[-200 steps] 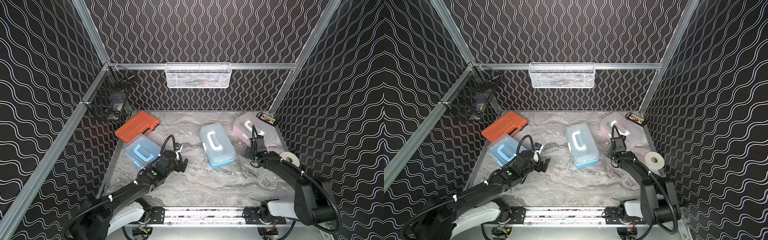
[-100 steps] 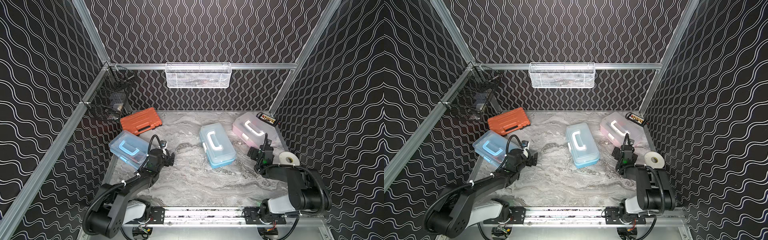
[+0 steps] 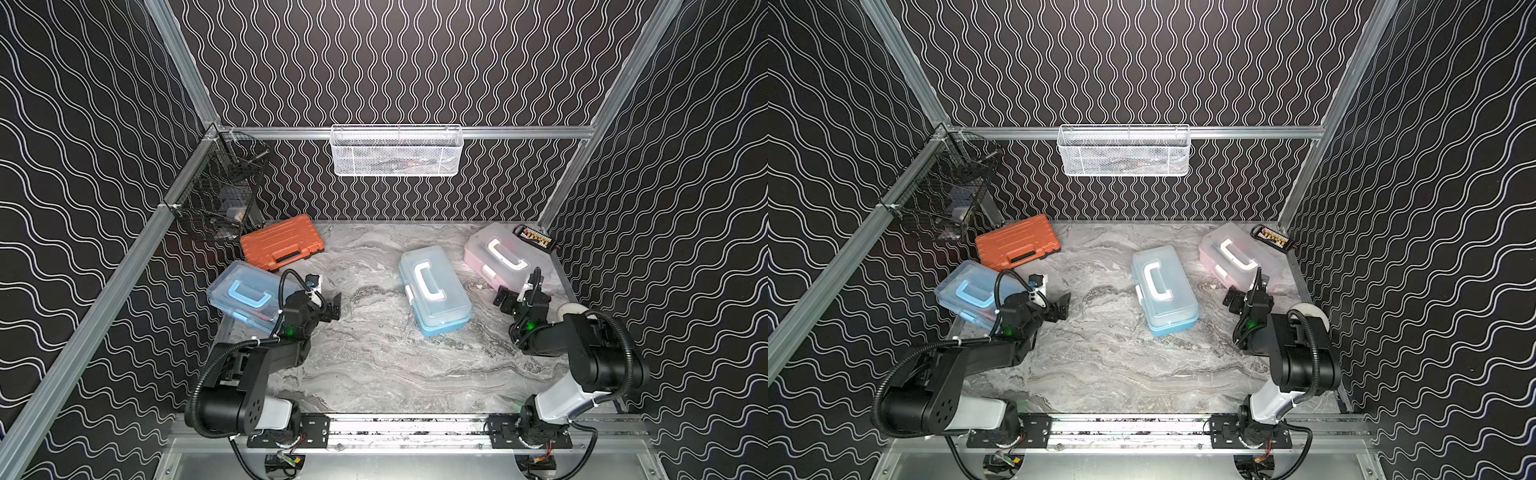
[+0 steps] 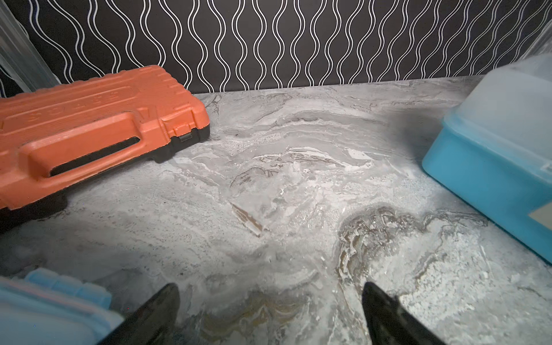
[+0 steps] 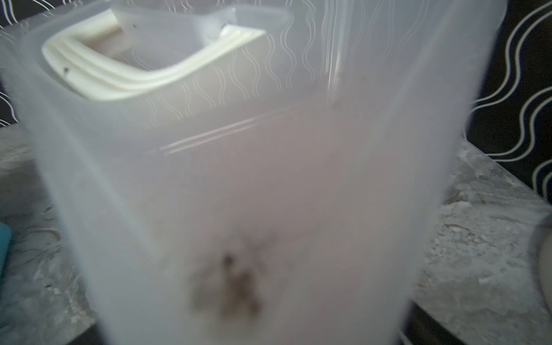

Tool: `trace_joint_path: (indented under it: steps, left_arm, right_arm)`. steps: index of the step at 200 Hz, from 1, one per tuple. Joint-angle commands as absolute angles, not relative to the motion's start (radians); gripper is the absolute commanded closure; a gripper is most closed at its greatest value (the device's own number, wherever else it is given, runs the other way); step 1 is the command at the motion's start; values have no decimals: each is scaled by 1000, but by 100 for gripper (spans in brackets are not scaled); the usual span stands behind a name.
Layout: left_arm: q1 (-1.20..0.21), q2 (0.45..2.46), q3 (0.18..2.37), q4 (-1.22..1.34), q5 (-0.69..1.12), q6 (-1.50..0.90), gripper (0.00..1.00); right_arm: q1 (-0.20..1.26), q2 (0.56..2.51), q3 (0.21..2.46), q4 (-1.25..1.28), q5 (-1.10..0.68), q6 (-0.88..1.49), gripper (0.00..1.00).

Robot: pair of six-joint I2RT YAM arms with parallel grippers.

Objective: Close toolboxes
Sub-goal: Reset both arms

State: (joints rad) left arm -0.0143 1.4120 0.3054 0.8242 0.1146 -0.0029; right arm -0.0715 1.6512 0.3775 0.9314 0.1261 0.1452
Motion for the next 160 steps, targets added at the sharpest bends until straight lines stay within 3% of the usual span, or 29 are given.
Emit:
trace_joint_path:
  steps: [1,32,46,76,111,160]
  left_arm:
    - [50,1431,276,982,171,-13,1]
    - [104,1707,234,1379,223,-70,1]
    - [112,1645,252,1229,230,-40,1]
    - [93,1660,287,1200,183,-45,1]
    - [-28,1647,373,1006,-69,-4,1]
    - [-46,1651,374,1013,-100,4,1]
  right_arm:
    - [-69,1661,371,1021,102,133,1]
    - [-66,1660,377,1015,109,132,1]
    - [-66,1657,379,1002,109,133,1]
    - [-64,1659,380,1001,114,132,1]
    - [-58,1659,383,998,123,129,1]
    - [-57,1659,383,997,125,128,1]
